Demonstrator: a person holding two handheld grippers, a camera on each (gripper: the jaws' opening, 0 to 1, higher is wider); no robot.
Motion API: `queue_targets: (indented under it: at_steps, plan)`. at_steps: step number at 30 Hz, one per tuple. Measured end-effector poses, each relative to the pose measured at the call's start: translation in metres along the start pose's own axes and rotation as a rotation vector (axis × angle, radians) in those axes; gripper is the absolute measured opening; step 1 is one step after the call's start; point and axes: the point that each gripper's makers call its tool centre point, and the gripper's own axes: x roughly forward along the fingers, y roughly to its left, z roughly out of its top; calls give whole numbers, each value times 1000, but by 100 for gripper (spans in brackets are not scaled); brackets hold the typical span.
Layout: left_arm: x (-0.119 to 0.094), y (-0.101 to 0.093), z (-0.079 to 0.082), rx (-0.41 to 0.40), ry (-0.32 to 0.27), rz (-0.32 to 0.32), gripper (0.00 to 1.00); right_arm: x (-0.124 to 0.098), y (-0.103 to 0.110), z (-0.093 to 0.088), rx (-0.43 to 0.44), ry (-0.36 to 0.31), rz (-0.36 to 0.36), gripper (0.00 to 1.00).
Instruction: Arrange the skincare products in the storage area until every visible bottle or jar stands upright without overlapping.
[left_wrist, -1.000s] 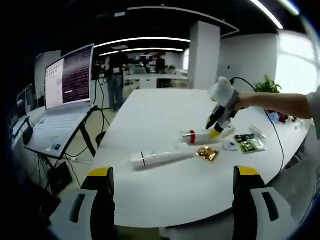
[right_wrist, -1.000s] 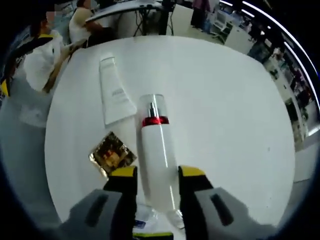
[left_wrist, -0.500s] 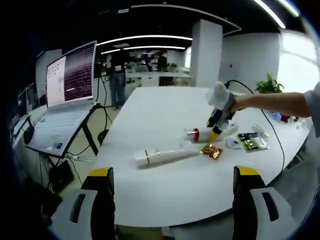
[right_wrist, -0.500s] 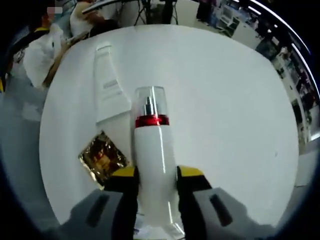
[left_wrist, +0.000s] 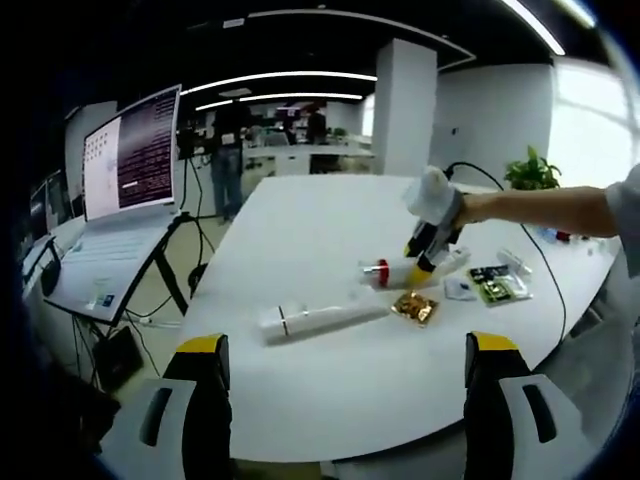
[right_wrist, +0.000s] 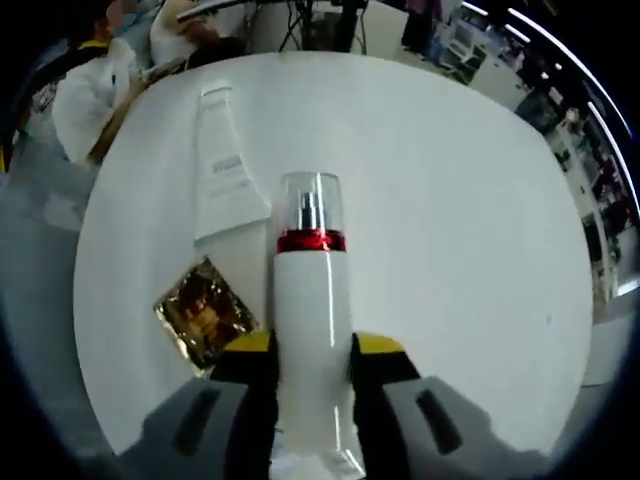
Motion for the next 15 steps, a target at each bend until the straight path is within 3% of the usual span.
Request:
queue_targets:
  at_steps: [8, 15]
  plan:
    - [10, -3, 11, -27, -33, -63, 95, -3, 13, -2, 141, -21, 94, 27]
    - [27, -13, 16, -59, -39, -144, 94, -8, 24, -5, 412, -126, 216, 26]
